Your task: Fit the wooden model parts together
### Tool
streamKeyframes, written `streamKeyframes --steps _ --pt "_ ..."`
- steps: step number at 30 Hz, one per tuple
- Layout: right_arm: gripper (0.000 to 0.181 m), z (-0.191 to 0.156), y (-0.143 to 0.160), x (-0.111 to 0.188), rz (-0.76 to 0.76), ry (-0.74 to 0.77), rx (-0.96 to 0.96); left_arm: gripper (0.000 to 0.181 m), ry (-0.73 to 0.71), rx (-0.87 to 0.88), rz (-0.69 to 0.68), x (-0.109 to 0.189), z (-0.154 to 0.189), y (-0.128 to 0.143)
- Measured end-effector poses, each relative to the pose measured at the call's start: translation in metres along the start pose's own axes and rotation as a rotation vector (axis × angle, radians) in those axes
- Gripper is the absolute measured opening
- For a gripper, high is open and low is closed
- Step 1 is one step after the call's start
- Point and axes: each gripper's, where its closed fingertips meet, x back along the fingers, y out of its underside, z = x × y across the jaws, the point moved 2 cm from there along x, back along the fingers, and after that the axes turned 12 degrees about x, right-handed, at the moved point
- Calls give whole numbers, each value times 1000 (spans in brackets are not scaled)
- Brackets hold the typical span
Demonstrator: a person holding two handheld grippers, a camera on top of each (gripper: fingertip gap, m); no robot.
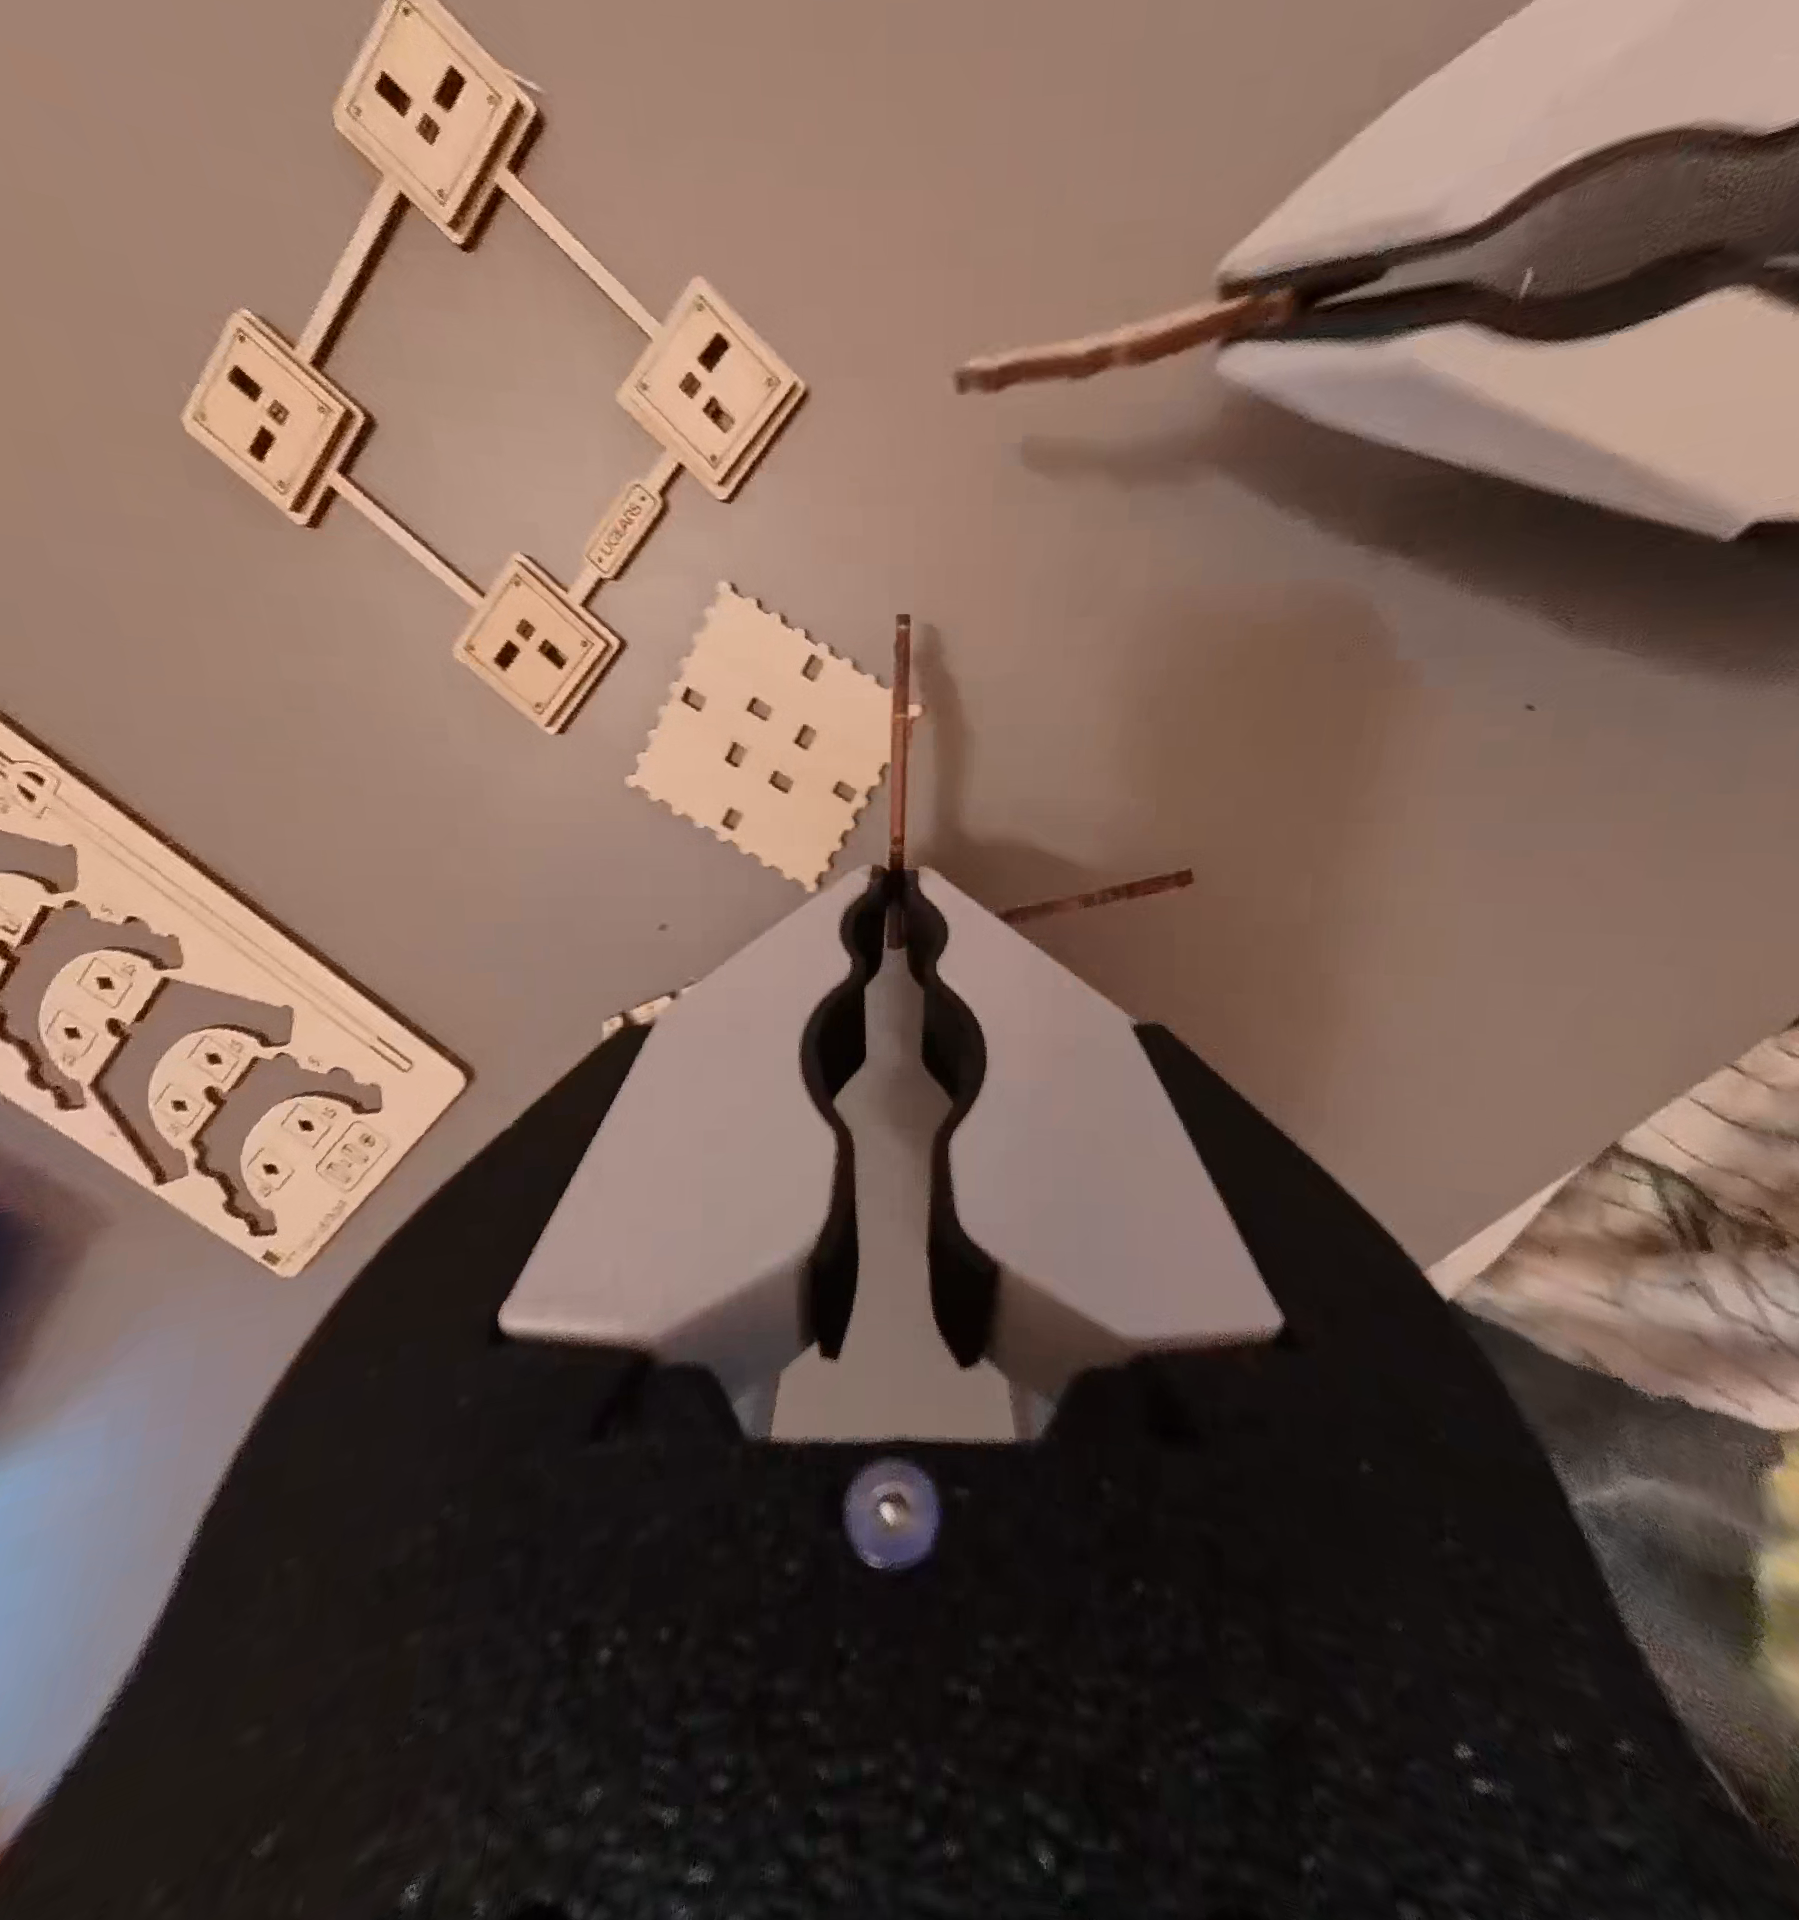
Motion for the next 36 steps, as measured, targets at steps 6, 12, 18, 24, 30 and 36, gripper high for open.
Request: streamKeyframes --steps 6,12,18,24,30,36 --pt "1 -19 -2 -9 -41 -18 87 19 -16 -17 25 -3 20 4" --pt "0 -29 -8 -12 -47 -78 52 25 86 -15 108 9 18 0" --pt "1 -35 0 -10 -150 -113 59 27 274 30 139 -4 16 5" --pt "0 -43 -7 -11 -195 -136 80 27 601 166 206 -2 18 0" --pt "0 -41 -8 -15 -194 -113 67 27 784 254 135 -6 4 -7" --pt "1 -37 -6 -18 -195 -100 36 27 900 282 75 -15 13 -8"
